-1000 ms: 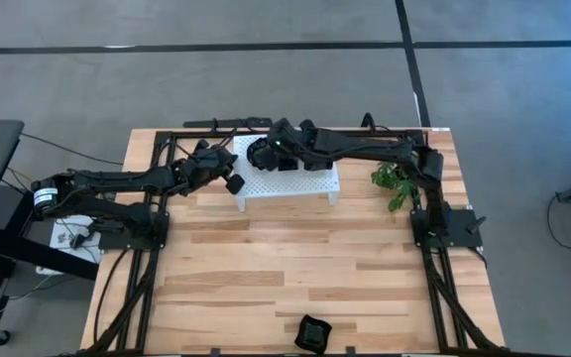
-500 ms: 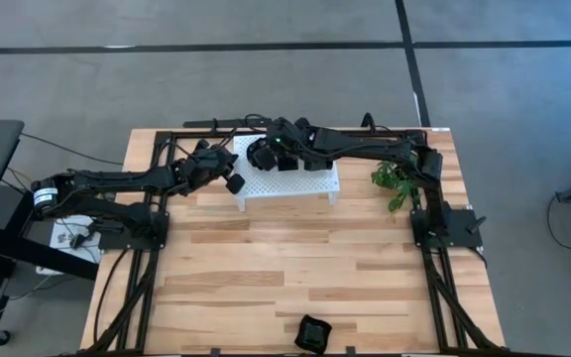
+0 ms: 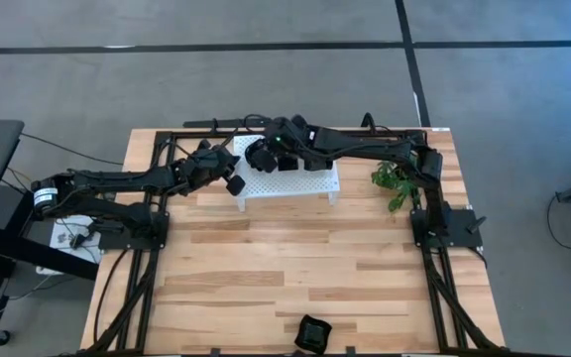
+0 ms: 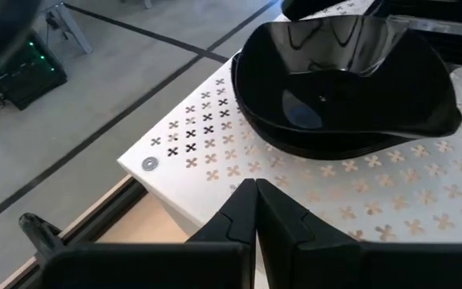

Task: Pick & Place Mini shaped plates
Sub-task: Stack the leaf-shaped plate on top of the leaf-shaped plate on the shelf

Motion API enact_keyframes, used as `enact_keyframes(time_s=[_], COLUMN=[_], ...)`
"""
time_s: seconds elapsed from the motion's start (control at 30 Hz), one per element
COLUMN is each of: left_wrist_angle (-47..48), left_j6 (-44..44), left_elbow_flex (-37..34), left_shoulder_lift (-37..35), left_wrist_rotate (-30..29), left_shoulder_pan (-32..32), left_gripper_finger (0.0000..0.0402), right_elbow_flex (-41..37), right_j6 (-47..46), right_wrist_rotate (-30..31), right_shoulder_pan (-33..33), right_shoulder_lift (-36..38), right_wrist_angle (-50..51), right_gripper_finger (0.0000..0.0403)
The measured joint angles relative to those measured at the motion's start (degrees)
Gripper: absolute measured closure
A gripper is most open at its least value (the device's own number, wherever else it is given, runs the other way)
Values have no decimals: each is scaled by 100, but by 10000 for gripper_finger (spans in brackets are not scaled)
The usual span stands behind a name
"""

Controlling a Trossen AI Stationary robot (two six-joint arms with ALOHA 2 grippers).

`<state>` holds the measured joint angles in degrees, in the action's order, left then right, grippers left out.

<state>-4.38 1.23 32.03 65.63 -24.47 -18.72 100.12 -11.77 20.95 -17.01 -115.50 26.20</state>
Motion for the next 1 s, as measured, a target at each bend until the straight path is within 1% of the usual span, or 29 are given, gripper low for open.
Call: enact_keyframes(time_s=[0.13, 0.27, 0.37, 0.43, 0.53, 0.63, 0.7, 0.73, 0.8, 0.9, 1.0], left_wrist_angle=[-1, -7, -30, -58, -83, -83, -95, -139, -382, -737, -815], left_j6=[0, 16, 22, 43, 44, 44, 88, 172, 281, 280, 277], left_elbow_flex=[0, 0, 2, 2, 4, 4, 4, 4, 4, 4, 4], left_shoulder_lift=[0, 0, 0, 0, 0, 0, 0, 0, 0, 0, 3], left_wrist_rotate=[1, 1, 107, 294, 340, -98, -410, -431, -252, 341, 486], left_shoulder_pan=[-2, -2, -2, -1, 1, -2, -9, -48, -127, -239, -238], left_gripper_finger=[395, 395, 395, 395, 395, 395, 395, 395, 395, 395, 397], right_elbow_flex=[0, 0, 0, 0, 0, 2, 2, 2, -16, -17, -15], right_j6=[248, 269, 274, 272, 274, 49, -198, -266, -405, -475, -487], right_wrist_rotate=[-101, -579, -601, -491, -35, 422, 468, 465, 451, 376, 249], right_shoulder_pan=[-22, -91, -122, -129, -61, 47, 71, 60, 18, -46, -68], right_shoulder_lift=[0, 0, 0, 0, 39, 146, 195, 194, 178, 179, 179], right_wrist_angle=[-266, -306, -306, -305, -276, -85, 268, 375, 541, 486, 503], right_gripper_finger=[403, 403, 403, 403, 403, 403, 403, 403, 403, 403, 403])
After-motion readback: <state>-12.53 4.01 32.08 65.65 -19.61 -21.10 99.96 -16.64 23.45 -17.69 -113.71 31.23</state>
